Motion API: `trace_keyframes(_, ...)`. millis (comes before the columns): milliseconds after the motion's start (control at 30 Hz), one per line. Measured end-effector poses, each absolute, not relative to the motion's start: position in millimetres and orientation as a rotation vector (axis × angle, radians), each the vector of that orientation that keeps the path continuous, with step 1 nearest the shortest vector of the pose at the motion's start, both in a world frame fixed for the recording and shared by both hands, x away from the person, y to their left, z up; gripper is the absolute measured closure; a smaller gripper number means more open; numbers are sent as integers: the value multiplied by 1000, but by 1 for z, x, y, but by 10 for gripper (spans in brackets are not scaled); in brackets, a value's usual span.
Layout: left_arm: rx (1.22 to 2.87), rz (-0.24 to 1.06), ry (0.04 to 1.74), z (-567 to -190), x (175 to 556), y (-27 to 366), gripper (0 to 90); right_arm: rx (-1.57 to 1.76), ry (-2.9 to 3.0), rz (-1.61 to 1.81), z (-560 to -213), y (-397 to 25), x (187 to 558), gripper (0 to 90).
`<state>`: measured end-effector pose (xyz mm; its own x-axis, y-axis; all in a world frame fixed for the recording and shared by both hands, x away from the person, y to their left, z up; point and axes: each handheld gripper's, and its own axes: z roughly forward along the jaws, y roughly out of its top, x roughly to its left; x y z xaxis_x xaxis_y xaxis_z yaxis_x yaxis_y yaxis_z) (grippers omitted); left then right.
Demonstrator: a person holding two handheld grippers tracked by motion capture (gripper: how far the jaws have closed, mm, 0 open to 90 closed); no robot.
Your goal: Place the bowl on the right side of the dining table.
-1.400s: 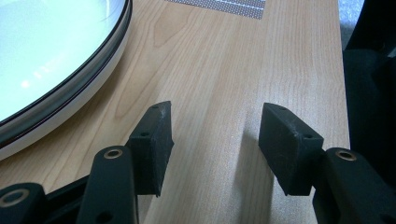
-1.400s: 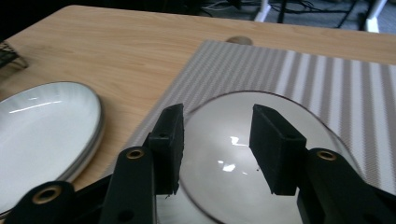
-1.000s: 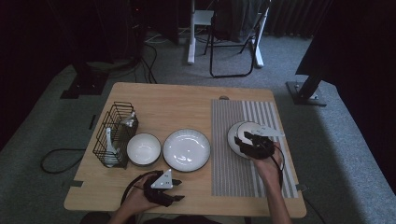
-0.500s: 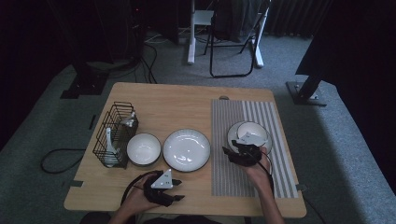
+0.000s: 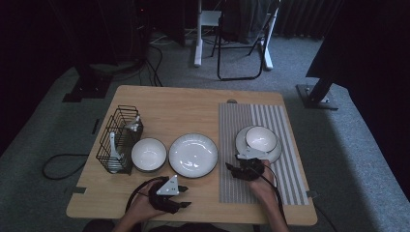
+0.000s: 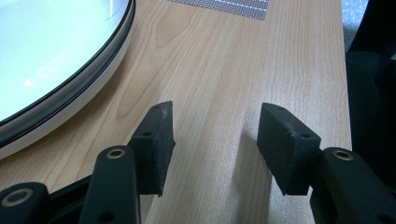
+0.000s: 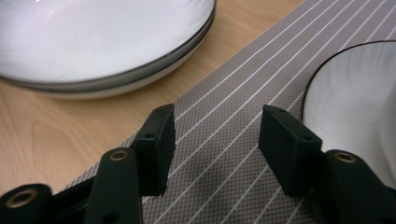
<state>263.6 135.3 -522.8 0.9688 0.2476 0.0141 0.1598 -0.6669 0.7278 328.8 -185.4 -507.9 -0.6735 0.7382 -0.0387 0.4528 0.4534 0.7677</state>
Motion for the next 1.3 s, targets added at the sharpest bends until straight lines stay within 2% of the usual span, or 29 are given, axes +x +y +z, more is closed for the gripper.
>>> trace_keyframes(500, 2307, 135, 300, -523, 265, 135, 480, 967, 2367, 1104, -518, -187, 324, 401)
trace_keyframes(767, 2283, 152, 292, -520, 260, 137, 509, 968, 2363, 1094, -519, -185, 321, 299)
trace_keyframes(1300, 2188, 186, 314, -501, 255, 145, 509, 933, 2382, 1081, -518, -186, 318, 281)
